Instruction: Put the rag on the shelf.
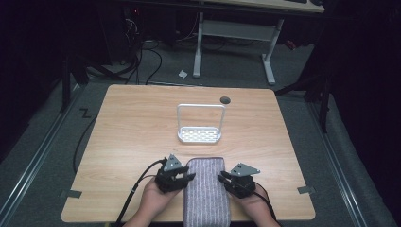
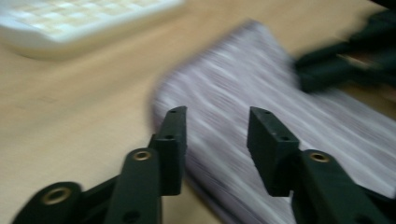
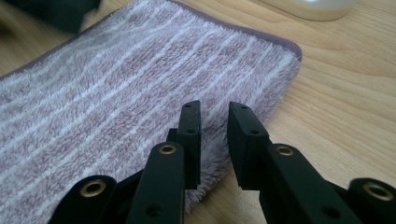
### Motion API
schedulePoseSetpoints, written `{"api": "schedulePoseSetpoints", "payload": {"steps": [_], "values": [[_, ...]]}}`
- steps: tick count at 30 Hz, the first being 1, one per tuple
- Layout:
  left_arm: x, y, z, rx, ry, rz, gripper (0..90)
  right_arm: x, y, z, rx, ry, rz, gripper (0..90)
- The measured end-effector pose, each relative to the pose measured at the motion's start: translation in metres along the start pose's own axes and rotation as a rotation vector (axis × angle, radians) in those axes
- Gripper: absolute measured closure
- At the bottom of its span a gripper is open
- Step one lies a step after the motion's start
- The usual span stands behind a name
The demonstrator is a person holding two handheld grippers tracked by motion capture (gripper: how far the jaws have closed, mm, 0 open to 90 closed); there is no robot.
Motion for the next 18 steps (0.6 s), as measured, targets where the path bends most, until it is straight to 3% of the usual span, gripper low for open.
{"api": "schedulePoseSetpoints", "payload": {"steps": [2,4,6,7,13,16,18], "values": [[0.008,-0.013,0.01,0.085,0.005,-0.044,54.6,0.0,0.0,0.0,0.0,0.001,-0.003,75.7],[0.011,-0.02,0.024,0.097,-0.027,-0.09,52.0,-0.001,-0.001,-0.001,-0.002,0.001,-0.005,75.5],[0.01,-0.02,0.028,0.102,-0.043,-0.089,53.3,-0.001,-0.001,-0.001,-0.001,-0.001,-0.002,75.4],[0.01,-0.014,0.031,0.108,-0.04,-0.051,54.3,-0.002,-0.001,-0.002,-0.003,-0.001,-0.005,75.2],[0.004,0.0,0.029,0.113,-0.04,0.002,65.0,-0.006,-0.003,-0.006,0.001,-0.002,-0.002,75.0],[0.002,0.001,0.028,0.096,-0.037,-0.022,70.9,-0.01,-0.007,-0.01,-0.003,-0.002,-0.004,72.3],[0.002,0.0,0.028,0.081,-0.029,-0.033,73.3,-0.01,-0.007,-0.014,-0.004,0.01,0.011,64.4]]}}
Point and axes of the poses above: each handheld gripper's, and its own axes: z roughly forward along the jaws, x roughly out of its top, y roughly to its right, the point moved 1 cm from there along z, roughly forward along the jaws, and after that the axes turned 3 degrees about -y, right-handed, at the moved point
